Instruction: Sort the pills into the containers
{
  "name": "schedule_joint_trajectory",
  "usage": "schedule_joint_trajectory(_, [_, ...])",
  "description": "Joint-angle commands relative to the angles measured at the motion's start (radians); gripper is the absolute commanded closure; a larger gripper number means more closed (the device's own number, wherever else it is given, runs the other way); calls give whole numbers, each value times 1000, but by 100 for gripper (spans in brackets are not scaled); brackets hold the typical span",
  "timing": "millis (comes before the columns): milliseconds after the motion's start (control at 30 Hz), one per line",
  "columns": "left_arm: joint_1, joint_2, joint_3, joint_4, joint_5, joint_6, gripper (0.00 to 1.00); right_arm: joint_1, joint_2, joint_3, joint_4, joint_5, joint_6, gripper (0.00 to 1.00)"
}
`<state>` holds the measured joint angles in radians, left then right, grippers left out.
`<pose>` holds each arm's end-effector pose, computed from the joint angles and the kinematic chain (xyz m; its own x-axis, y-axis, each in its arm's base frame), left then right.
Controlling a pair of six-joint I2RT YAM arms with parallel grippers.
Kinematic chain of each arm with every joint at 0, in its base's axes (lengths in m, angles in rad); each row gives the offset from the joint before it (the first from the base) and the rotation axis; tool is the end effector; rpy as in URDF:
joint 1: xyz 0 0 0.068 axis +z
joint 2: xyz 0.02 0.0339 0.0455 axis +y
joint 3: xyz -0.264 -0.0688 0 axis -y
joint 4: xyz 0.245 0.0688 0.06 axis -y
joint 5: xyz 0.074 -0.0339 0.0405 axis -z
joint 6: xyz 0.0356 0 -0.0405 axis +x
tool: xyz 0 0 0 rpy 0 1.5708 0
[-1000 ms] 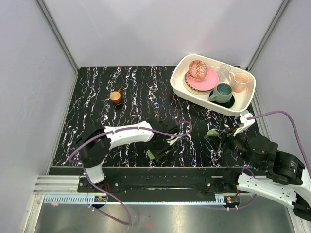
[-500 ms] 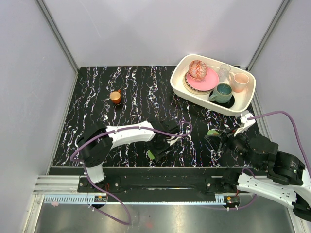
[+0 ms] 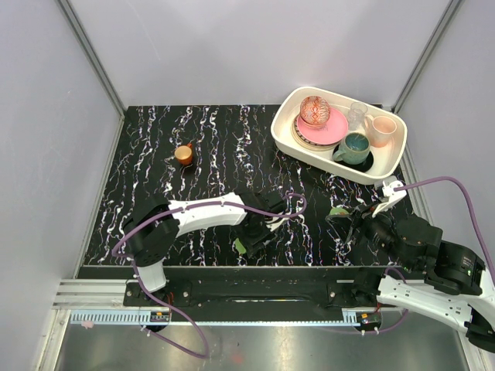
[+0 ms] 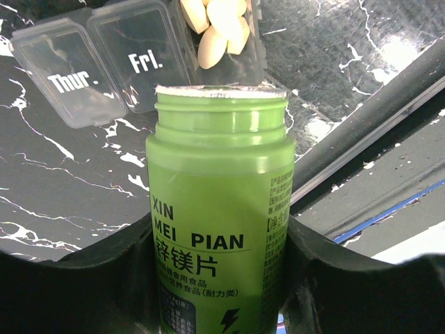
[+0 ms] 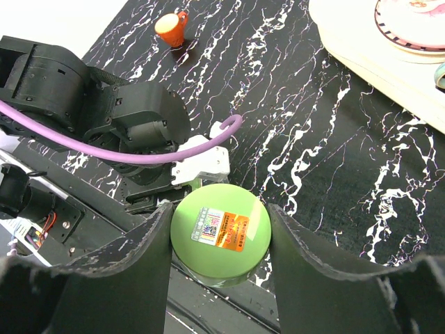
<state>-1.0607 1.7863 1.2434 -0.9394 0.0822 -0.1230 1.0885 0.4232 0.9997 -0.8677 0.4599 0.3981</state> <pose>0.1571 -0.2867 0.1871 -0.5898 0.8038 -0.0777 0.8070 0.5833 -0.0920 0.0388 0.0400 0.3754 -0.3541 0.0727 -0.9324 -0.4984 0.8289 0.2539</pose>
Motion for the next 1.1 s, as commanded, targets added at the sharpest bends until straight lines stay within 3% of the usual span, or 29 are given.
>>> schedule_joint_trajectory(0, [7,-70,5,39,-7,2,100,5,-3,4,9,33,5,100])
schedule_joint_trajectory(300, [7,-197,-54,119,-33,-1,100,5,11,22,7,34,-1,100])
schedule_joint_trajectory(533, [5,-437,-96,244,-50,3,100,5,38,50,9,52,-27,100])
schedule_joint_trajectory(833, [5,-773,-21,681,-193,17,100,5,19,54,21,77,-85,100])
schedule_joint_trajectory(1067, [5,-892,-28,1103,-307,45,100,5,-21,60,39,80,-79,100])
